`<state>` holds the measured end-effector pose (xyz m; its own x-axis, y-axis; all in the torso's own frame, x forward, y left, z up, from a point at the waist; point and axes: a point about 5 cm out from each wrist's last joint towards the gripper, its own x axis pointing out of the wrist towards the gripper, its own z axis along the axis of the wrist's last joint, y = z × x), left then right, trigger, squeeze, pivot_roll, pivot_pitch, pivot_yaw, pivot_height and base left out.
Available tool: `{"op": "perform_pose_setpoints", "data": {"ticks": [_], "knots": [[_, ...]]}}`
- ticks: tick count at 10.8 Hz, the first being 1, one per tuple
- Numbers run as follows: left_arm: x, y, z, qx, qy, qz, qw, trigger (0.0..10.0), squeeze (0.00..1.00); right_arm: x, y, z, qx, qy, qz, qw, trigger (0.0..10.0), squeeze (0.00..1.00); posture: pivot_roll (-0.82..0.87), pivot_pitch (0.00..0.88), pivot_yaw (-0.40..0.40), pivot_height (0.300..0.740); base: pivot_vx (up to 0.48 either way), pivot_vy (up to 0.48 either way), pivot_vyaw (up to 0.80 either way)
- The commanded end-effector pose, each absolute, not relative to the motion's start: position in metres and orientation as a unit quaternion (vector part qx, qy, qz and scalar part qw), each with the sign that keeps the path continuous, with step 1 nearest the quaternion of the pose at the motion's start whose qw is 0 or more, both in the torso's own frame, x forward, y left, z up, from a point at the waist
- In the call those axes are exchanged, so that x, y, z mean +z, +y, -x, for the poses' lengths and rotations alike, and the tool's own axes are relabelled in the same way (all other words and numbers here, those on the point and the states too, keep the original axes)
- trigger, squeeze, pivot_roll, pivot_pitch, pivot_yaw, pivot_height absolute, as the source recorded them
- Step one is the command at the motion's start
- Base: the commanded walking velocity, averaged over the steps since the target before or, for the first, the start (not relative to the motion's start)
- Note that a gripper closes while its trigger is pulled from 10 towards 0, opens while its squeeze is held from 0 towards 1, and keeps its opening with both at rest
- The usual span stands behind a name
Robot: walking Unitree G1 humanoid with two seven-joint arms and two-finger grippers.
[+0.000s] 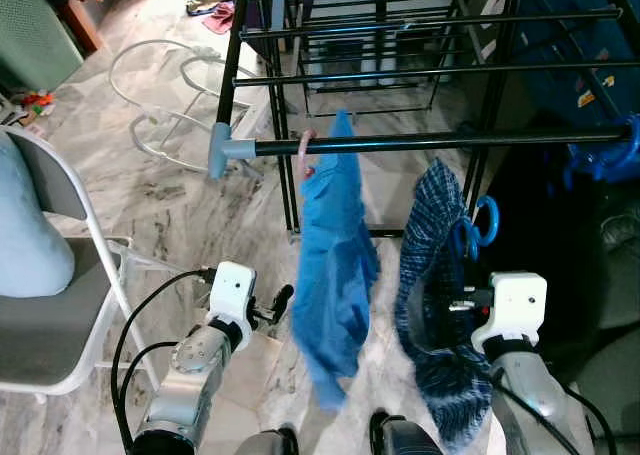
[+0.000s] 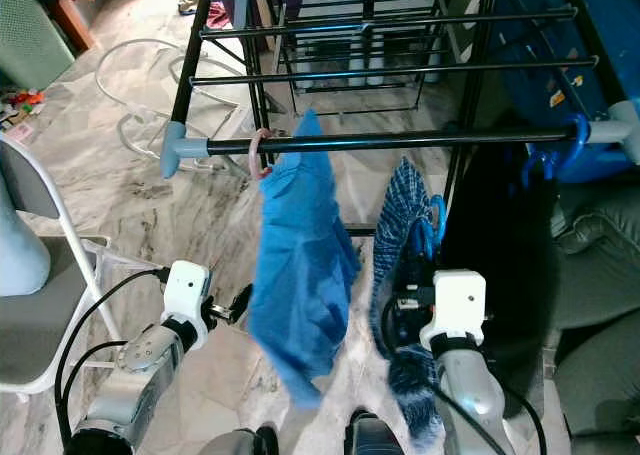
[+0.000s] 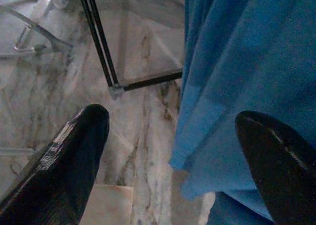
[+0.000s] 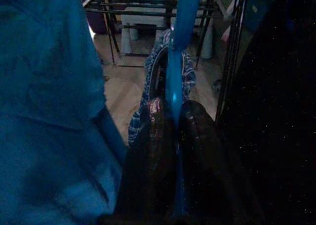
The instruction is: Hang hanger
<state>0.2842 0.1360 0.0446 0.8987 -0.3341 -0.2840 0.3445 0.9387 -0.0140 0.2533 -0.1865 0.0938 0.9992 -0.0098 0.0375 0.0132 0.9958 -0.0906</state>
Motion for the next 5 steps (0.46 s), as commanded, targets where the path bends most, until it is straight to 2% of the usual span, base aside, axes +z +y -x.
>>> {"op": "perform_pose_setpoints", "data": {"ticks": [1,5], "knots": [[0.0364,0.1410,-0.2791,-0.163,0.159,-0.019,0.974,10.0,0.00,0.0917,-0.1860,-0.2537,-0.003,-0.011,0.039,0.999,10.0,0.00,-0.10,0.209,0.083,0.740,-0.292,0.000,0.00],[0.0346,0.1417,-0.2803,-0.157,0.162,-0.019,0.974,10.0,0.00,0.0891,-0.1826,-0.2570,0.006,-0.001,0.017,1.000,10.0,0.00,-0.10,0.204,0.077,0.740,-0.339,0.000,0.00]]}}
